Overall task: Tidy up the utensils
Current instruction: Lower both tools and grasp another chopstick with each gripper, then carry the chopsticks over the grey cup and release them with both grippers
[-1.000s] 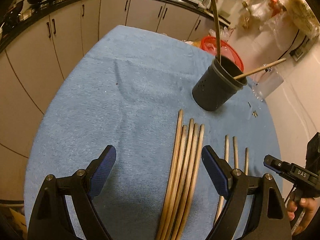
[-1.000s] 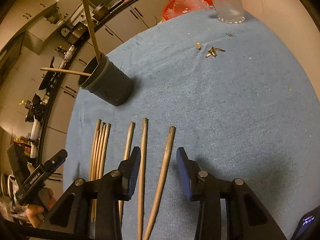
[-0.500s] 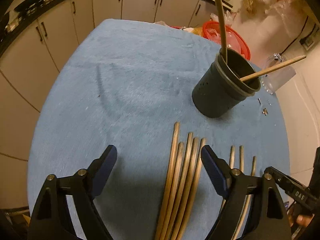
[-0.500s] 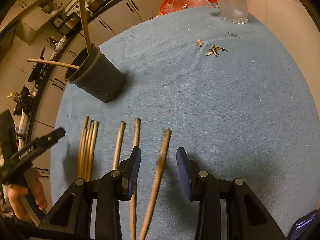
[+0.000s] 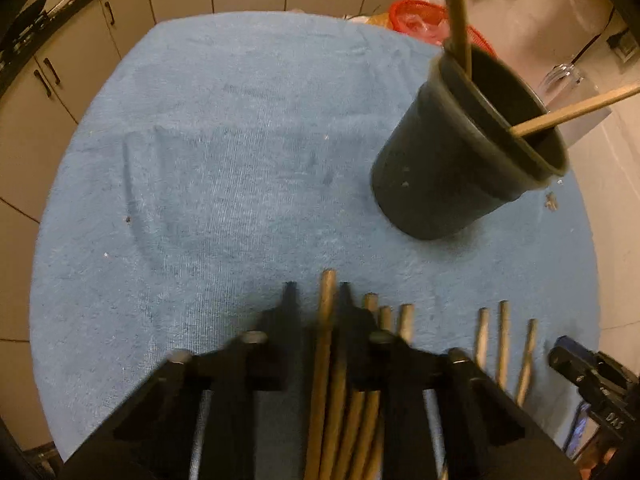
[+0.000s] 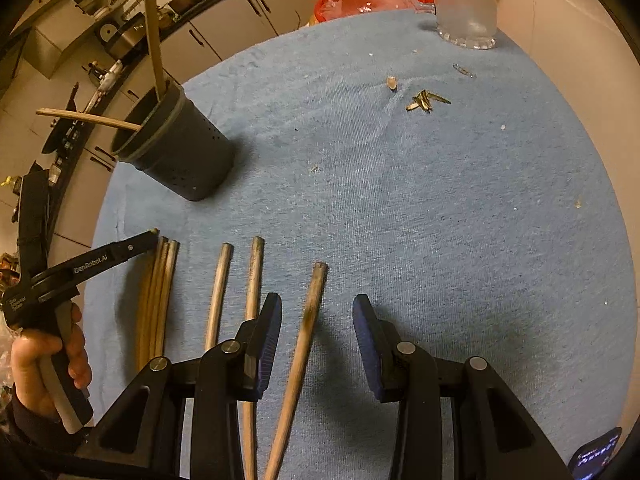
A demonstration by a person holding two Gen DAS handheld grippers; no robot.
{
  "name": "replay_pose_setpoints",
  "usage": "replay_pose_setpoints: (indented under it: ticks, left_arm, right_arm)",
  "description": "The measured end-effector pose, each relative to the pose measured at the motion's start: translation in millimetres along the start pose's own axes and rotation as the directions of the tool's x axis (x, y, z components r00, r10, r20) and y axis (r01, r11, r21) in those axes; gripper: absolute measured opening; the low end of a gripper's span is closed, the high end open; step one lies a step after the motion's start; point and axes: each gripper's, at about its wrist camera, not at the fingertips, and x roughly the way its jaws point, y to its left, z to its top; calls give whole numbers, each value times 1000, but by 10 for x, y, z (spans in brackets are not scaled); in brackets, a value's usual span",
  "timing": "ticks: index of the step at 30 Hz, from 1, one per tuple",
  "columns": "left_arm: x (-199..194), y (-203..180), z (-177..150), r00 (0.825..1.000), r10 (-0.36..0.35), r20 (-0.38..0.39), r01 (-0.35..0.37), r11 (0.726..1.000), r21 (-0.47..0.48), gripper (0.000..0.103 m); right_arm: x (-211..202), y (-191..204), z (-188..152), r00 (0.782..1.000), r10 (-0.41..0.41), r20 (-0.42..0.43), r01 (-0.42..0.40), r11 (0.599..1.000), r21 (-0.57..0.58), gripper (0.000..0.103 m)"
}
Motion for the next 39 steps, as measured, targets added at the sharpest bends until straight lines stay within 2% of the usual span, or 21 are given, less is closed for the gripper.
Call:
replay_pose_setpoints:
  ticks: [5, 10, 15, 19, 21, 24, 27, 31, 35, 39]
  left_arm:
    - [-32, 53, -27, 1000, -21, -8, 21, 1000, 9, 6]
    - [-71, 132, -82, 999, -44, -28, 44, 999, 2, 6]
    - [-50, 171, -42, 996, -58, -65, 57, 998, -11, 7]
    - [-8, 94, 68, 995, -17, -94, 17, 1000, 4, 7]
    - [7, 31, 84, 996, 7, -86, -6, 1000, 20, 7]
    - [-5, 37, 12, 999, 11, -40, -10, 999, 33, 6]
    - [-133, 123, -85, 999, -43, 17, 43, 999, -7, 6]
    - [-529, 124, -131, 986, -91, 137, 93, 996, -4, 6]
    - [-1058, 103, -147, 956, -131, 261, 130, 991, 20, 6]
    - [-1582, 60, -249, 916, -151, 372, 143, 988, 50, 6]
  right_arm:
    - [143, 55, 72, 1000, -21, -23, 21, 1000, -4, 40]
    - [299, 135, 185, 998, -49, -47, 48, 998, -27, 18]
    - [362, 239, 234, 990, -127, -59, 121, 988, -97, 10]
    - [388, 297, 256, 987, -153, -48, 146, 980, -136, 8]
    - [375, 297, 247, 991, -132, -34, 126, 983, -135, 7]
    - [250, 303, 224, 998, -59, 3, 59, 990, -127, 7]
    - [24, 347, 189, 997, -30, 65, 41, 986, -159, 7]
    - [-332, 406, 160, 988, 40, 146, -11, 981, -192, 7]
    - [-725, 515, 126, 966, 103, 239, -47, 973, -227, 7]
    - [-1143, 660, 31, 931, 156, 331, -66, 961, -267, 7]
